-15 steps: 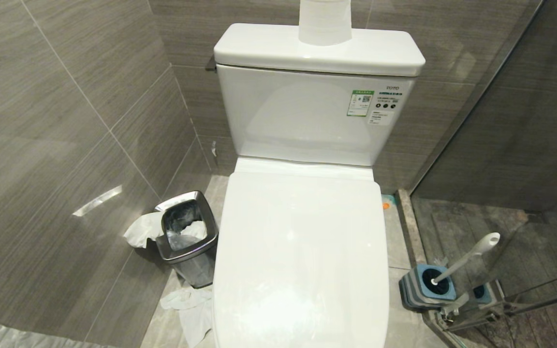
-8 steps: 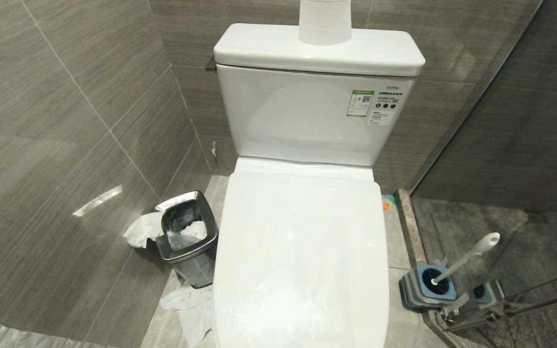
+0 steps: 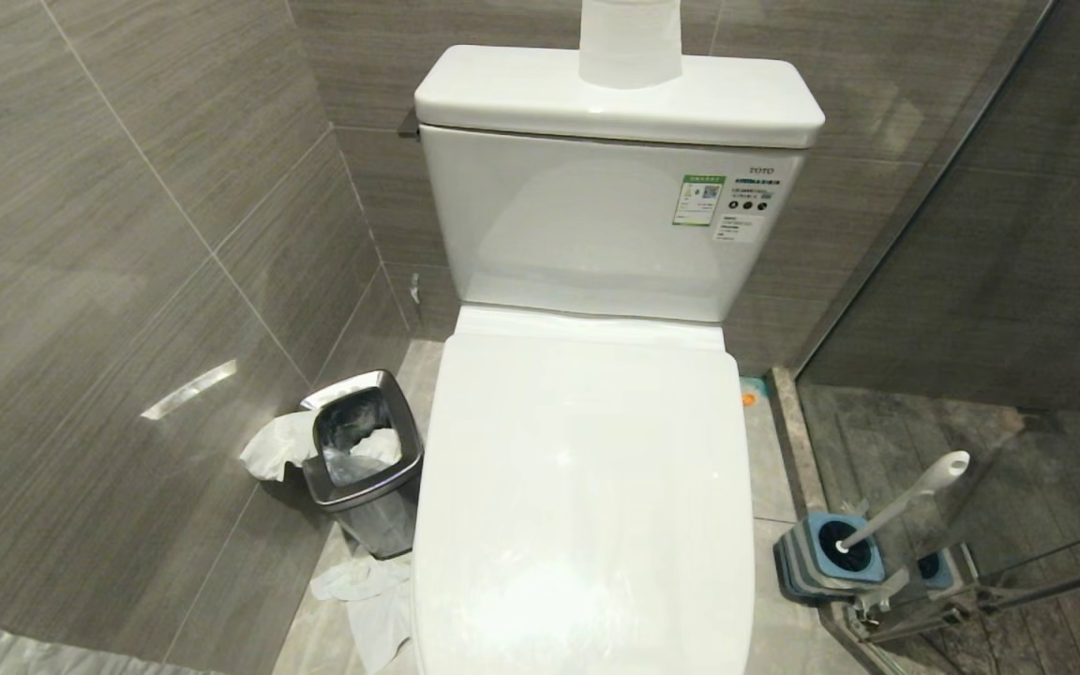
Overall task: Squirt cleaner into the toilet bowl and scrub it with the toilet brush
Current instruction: Use the left hand to lift the toilet lid slightly
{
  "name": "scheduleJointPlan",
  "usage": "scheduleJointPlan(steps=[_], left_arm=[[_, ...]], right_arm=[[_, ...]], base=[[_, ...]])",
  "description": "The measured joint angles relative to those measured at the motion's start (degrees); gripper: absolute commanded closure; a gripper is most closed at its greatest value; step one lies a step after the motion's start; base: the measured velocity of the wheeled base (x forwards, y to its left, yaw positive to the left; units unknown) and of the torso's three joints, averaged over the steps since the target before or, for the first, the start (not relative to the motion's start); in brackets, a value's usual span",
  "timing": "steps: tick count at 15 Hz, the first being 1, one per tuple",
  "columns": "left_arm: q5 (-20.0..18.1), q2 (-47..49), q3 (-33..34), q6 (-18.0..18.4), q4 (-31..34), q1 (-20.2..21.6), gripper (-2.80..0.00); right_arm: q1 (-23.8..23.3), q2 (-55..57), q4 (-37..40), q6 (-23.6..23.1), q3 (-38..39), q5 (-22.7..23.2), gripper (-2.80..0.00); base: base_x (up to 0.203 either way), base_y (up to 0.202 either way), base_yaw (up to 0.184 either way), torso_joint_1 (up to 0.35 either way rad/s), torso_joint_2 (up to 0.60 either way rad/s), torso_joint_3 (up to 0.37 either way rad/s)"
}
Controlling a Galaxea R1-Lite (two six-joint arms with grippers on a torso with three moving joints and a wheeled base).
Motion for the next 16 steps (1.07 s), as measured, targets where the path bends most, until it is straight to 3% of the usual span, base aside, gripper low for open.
scheduleJointPlan(steps=[12, 16], left_arm=[[0.0, 0.0, 0.0, 0.34, 0.09, 0.02, 0.0], [-1.05, 0.0, 0.0, 5.24, 0.3, 0.0, 0.0]], right_arm=[[0.0, 0.0, 0.0, 0.0, 0.0, 0.02, 0.0], [0.0, 0.0, 0.0, 0.0, 0.02, 0.04, 0.0]], base=[[0.0, 0.0, 0.0, 0.0, 0.0, 0.0], [0.0, 0.0, 0.0, 0.0, 0.0, 0.0]])
